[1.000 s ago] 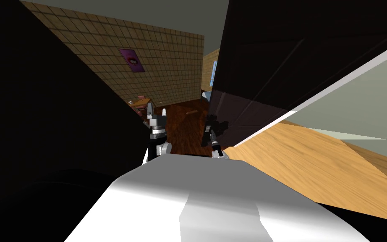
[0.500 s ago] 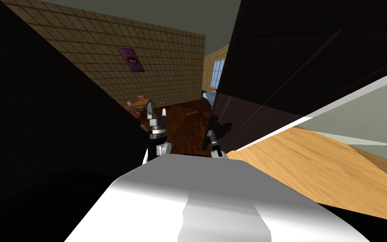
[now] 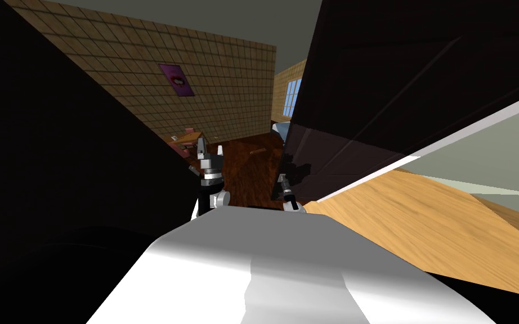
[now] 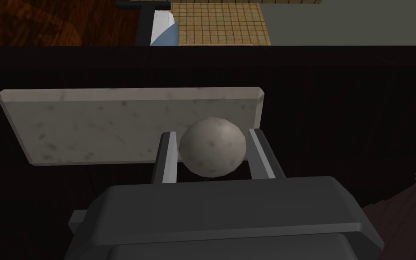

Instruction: Push the door open

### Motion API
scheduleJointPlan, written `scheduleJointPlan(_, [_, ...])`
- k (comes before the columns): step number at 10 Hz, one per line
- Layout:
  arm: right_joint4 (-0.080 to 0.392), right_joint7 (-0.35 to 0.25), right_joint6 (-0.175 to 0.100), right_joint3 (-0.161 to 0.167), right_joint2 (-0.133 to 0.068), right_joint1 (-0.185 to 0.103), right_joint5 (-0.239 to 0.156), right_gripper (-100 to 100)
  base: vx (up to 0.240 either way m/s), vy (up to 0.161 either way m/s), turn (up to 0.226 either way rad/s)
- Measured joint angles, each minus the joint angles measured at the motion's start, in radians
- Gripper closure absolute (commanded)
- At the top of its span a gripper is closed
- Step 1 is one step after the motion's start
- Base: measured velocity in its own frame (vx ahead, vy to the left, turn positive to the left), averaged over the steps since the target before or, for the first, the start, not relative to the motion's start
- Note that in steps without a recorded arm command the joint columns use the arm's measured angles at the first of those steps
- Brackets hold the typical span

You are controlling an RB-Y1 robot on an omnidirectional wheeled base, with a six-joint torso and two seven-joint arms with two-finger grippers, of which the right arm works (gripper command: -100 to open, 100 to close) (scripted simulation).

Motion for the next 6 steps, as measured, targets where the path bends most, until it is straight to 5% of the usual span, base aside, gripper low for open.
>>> scheduleJointPlan(4, [0.007, 0.005, 0.005, -0.012, -0.008, 0.007, -0.008, 100, 0.148, 0.041, -0.034])
scheduleJointPlan(6, [0.048, 0.014, -0.016, -0.030, -0.014, -0.018, -0.018, 100, 0.166, 0.054, -0.031])
